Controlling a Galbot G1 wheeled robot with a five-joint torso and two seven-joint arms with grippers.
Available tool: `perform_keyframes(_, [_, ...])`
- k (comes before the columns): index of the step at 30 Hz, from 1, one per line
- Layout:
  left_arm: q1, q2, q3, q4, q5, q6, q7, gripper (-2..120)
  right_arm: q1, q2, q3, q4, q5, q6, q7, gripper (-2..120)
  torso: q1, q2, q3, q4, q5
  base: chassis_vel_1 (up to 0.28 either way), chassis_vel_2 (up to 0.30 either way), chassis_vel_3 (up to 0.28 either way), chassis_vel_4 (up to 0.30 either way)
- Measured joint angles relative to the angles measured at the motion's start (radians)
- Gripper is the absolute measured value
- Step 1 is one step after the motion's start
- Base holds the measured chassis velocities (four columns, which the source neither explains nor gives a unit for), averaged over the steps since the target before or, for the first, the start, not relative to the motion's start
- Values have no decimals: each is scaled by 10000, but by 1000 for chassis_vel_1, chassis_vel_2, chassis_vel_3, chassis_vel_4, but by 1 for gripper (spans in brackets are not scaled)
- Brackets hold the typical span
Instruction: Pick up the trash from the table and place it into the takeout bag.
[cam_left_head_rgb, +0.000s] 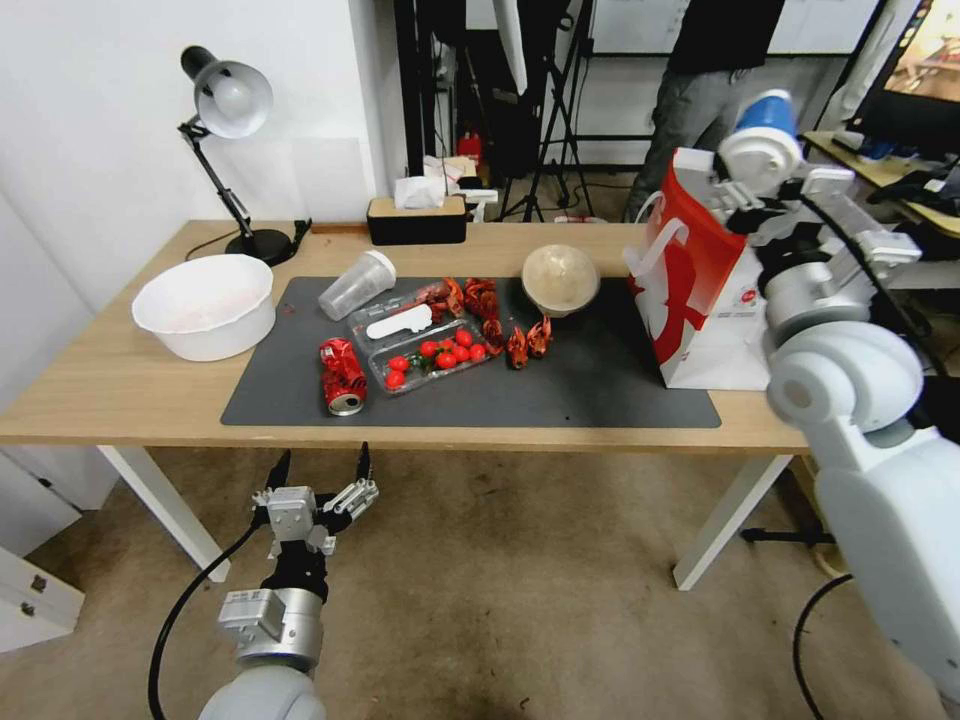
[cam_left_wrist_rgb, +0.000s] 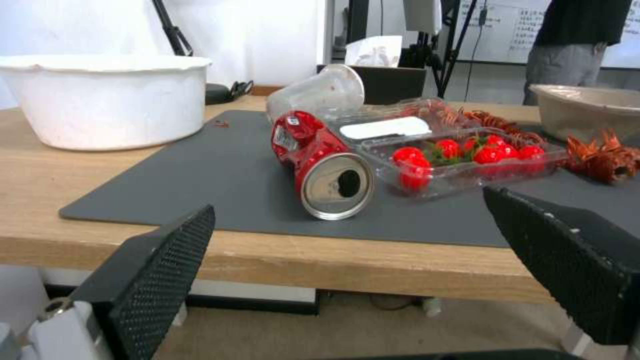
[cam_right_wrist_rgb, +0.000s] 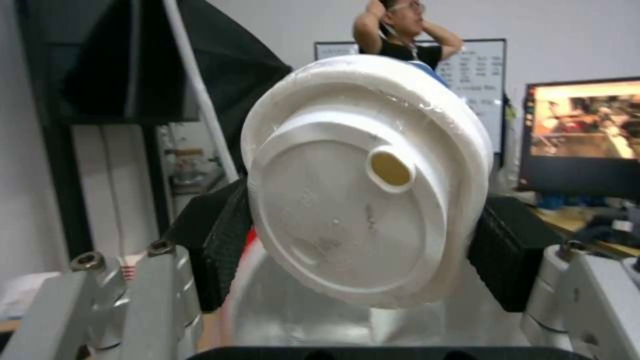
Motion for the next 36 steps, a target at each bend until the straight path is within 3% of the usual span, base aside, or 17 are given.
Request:
perform_keyframes(6, [48, 1, 0, -53, -7, 0, 8, 100, -93, 17, 40, -372, 13, -176, 77, 69, 0, 0, 1, 2, 0, 0, 0, 0, 0])
perform_keyframes(12, [57, 19, -3, -114, -3, 8, 15, 100, -160, 33, 175, -393, 0, -148, 9, 92, 0, 0, 0, 2, -1, 0, 0, 0, 0])
perform_keyframes(16, [104, 24, 12, -158, 19, 19, 18, 100, -159, -47, 202, -299, 59, -224, 43, 100, 0, 0, 0, 1, -3, 0, 0, 0, 0])
perform_keyframes(23, [110, 61, -19, -186, 9, 24, 18, 100, -228, 3, 258, -217, 75, -209, 35, 100, 1, 0, 0, 1, 1, 0, 0, 0, 0])
perform_keyframes(36, [55, 13, -2, -133, 12, 26, 45, 100, -809, -194, 60, 1215, 908, 74, -99, 100, 0, 2, -1, 2, -3, 0, 0, 0, 0])
